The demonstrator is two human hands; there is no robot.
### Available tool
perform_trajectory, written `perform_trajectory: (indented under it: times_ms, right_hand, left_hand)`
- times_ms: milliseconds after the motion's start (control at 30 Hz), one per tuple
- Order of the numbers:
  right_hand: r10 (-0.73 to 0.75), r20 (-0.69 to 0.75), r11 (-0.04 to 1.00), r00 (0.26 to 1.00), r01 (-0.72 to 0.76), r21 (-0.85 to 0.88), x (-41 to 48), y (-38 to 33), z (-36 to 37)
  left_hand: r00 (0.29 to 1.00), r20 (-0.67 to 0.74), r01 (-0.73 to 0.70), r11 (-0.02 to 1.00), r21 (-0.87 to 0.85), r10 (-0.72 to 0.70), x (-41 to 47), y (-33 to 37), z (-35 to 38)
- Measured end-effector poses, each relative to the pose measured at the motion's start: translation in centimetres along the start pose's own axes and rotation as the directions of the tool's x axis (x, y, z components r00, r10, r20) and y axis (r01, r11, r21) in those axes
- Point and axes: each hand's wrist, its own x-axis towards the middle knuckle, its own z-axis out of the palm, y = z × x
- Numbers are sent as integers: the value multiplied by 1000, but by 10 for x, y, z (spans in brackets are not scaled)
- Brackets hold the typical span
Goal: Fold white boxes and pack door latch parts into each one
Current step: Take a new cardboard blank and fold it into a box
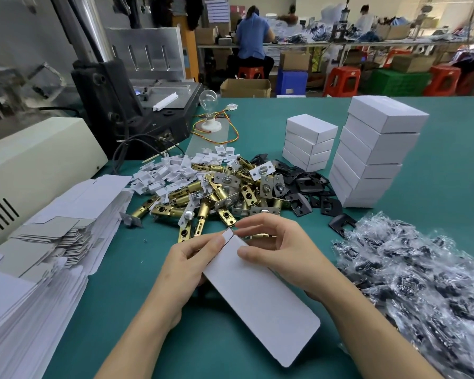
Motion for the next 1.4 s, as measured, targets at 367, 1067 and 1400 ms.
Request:
perform_trajectory:
  times_ms: [367, 1067, 1400]
  right_hand:
    - [12, -21, 1000, 1000, -12, 15, -1, -1, -1]
    - [-4, -34, 985, 999, -1, -171, -2, -2, 6]
    - [-20, 4, 972, 1000, 20, -232, -5, -6, 9]
  left_hand:
    - [999, 18, -37, 998, 53, 37, 0, 0, 0]
    - [963, -52, -227, 903, 364, 264, -4, -8, 1]
    - [988, -58, -127, 961, 247, 146, 1, -7, -2]
